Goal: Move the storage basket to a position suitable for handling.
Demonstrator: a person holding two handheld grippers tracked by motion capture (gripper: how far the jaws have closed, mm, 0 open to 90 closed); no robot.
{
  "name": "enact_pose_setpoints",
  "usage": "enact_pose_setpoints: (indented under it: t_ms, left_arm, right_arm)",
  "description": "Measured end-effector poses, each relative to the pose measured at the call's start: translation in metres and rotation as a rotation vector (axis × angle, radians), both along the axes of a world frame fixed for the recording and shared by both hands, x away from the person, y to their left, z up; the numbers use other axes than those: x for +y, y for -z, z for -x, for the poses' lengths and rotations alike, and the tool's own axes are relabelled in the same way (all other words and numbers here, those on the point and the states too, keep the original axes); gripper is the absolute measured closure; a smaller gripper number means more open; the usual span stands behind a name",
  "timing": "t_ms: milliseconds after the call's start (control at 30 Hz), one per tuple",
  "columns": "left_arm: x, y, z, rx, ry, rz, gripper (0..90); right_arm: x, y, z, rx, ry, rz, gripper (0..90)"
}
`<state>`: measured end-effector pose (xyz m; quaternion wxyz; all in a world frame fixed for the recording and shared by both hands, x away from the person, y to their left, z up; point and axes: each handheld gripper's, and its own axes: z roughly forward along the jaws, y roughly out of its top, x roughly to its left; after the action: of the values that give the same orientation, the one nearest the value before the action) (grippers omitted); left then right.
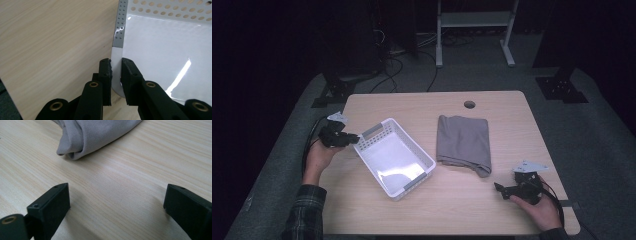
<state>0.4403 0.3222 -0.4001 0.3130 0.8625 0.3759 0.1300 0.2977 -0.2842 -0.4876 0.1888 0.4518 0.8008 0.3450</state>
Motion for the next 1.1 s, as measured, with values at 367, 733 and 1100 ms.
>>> enact_pose_setpoints:
  t_ms: [367, 733, 1100]
  left_arm:
    - [0.026, 0.000, 0.013, -0.012, -0.046, -0.008, 78.3]
    - [0.039, 0.006, 0.021, -0.055, -0.090, 0.123, 60.5]
    - [0.042, -0.010, 0.065, -0.122, -0.162, 0.104, 35.1]
  right_arm:
    - [0.000, 0.000, 0.000, 0.000, 0.000, 0.000, 5.8]
    - [0.000, 0.000, 0.000, 0.000, 0.000, 0.000, 5.8]
    - [0.000, 0.000, 0.000, 0.000, 0.000, 0.000, 5.8]
